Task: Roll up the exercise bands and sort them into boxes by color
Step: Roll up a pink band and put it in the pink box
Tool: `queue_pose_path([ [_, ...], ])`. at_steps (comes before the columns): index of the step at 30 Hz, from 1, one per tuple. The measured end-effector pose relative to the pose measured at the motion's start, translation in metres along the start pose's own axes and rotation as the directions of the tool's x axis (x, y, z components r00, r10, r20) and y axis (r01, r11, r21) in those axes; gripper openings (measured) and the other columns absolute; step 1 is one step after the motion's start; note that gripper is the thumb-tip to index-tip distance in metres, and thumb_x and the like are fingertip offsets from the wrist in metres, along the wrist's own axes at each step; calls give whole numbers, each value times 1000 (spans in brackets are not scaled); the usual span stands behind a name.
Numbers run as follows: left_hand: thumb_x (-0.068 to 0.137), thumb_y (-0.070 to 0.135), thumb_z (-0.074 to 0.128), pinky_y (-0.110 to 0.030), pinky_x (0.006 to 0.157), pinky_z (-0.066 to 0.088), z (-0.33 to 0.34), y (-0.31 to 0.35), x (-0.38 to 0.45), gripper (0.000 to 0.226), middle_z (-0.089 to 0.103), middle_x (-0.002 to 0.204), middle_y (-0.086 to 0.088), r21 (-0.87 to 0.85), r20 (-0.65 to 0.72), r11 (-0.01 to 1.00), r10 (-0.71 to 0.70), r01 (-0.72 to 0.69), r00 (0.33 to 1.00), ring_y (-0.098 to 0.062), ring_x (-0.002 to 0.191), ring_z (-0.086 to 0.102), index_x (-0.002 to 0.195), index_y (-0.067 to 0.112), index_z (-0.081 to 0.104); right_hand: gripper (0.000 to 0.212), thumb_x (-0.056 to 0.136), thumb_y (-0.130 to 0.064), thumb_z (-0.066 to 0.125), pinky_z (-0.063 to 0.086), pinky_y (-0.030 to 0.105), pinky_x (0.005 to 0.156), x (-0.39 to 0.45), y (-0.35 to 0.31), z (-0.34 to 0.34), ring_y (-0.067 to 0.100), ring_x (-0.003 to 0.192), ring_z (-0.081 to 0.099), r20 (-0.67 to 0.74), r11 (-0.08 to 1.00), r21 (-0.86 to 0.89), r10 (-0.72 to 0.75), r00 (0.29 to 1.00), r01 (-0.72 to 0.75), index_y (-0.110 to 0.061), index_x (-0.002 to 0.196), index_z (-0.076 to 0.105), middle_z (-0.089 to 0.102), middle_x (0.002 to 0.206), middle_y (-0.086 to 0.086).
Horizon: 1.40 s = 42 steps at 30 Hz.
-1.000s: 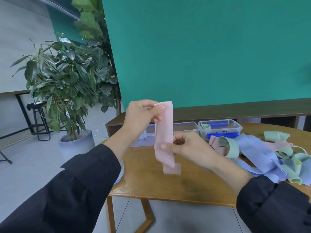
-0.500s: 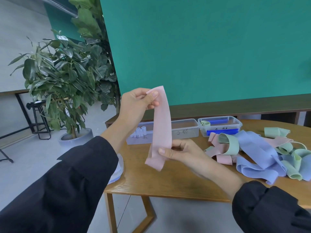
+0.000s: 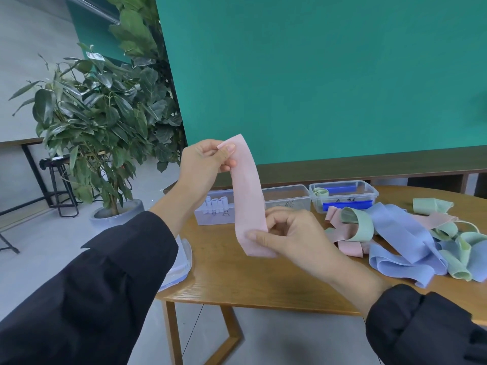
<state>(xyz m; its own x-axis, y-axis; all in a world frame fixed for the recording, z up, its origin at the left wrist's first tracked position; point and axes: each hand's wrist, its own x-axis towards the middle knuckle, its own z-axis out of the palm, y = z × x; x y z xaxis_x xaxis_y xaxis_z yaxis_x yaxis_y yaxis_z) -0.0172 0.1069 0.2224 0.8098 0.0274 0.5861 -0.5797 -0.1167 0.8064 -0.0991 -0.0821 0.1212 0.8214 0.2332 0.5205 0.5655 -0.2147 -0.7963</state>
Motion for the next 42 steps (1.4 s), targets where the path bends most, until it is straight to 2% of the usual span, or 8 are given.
queue_pose_path([
  [5, 97, 11, 67, -31, 73, 54, -4, 1, 5, 9, 71, 71, -7, -6, -40, 1000, 8, -8, 999, -19, 71, 63, 91, 8, 73, 47, 97, -56, 56, 53, 55, 92, -3, 4, 6, 27, 99, 68, 134, 990, -108, 107, 985, -92, -12, 110, 64, 72, 106, 7],
  [11, 97, 9, 66, -33, 74, 56, -7, 1, 5, 12, 72, 72, -7, 30, -52, 999, 30, -29, 998, -19, 71, 65, 88, 8, 73, 58, 79, -88, 43, 46, 35, 109, 0, 8, -7, -1, 116, 59, 301, 914, -180, 404, 864, -365, -49, 121, 51, 61, 123, -27],
  [17, 97, 6, 64, -30, 72, 56, -11, -7, 6, 10, 71, 73, -9, 38, -142, 999, 37, -32, 989, -17, 70, 65, 90, 4, 72, 83, 79, -82, 23, 38, 33, 115, 6, -22, -29, 9, 121, 60, 339, 833, -251, 553, 761, -493, -26, 136, 50, 62, 133, -9],
  [21, 98, 7, 64, -29, 72, 57, -10, -14, 5, 14, 72, 73, -7, 66, -134, 998, 32, -23, 990, -15, 70, 66, 86, 8, 71, 83, 86, -78, 13, 9, 38, 121, 5, -49, -39, 21, 152, 22, 284, 756, -398, 640, 714, -519, -34, 157, 20, 37, 154, -10],
  [24, 98, 8, 61, -30, 75, 58, -12, -17, 9, 14, 72, 76, -6, 57, -168, 998, 36, -27, 985, -15, 72, 66, 87, 8, 70, 92, 81, -80, 12, 3, 41, 121, 4, -52, -39, 21, 153, 20, 291, 733, -438, 664, 689, -521, -33, 159, 20, 30, 164, -1],
  [29, 98, 9, 61, -30, 74, 56, -26, -24, 18, 11, 72, 72, -3, 69, -262, 998, 13, 5, 965, -13, 67, 65, 92, 8, 70, 80, 92, -76, 14, 17, 35, 110, 3, -45, -42, 22, 144, 25, 227, 689, -545, 670, 707, -478, -29, 153, 34, 29, 162, 1],
  [37, 100, 13, 62, -30, 63, 48, -27, -26, 16, 13, 66, 71, -7, 13, -51, 998, -54, 55, 997, -16, 65, 57, 92, 9, 71, 68, 98, -68, 21, 21, 34, 111, 4, -13, -45, 20, 150, 21, 27, 782, -322, 571, 821, -533, -29, 150, 42, 36, 158, 5],
  [42, 96, 13, 69, -25, 50, 40, -31, -21, 21, 15, 68, 83, -15, -15, 33, 993, -114, 114, 993, -18, 58, 52, 107, 5, 75, 62, 90, -73, 38, 60, 43, 84, 12, 24, -49, 24, 83, 74, -78, 876, -125, 459, 885, -465, -19, 117, 50, 77, 91, 4],
])
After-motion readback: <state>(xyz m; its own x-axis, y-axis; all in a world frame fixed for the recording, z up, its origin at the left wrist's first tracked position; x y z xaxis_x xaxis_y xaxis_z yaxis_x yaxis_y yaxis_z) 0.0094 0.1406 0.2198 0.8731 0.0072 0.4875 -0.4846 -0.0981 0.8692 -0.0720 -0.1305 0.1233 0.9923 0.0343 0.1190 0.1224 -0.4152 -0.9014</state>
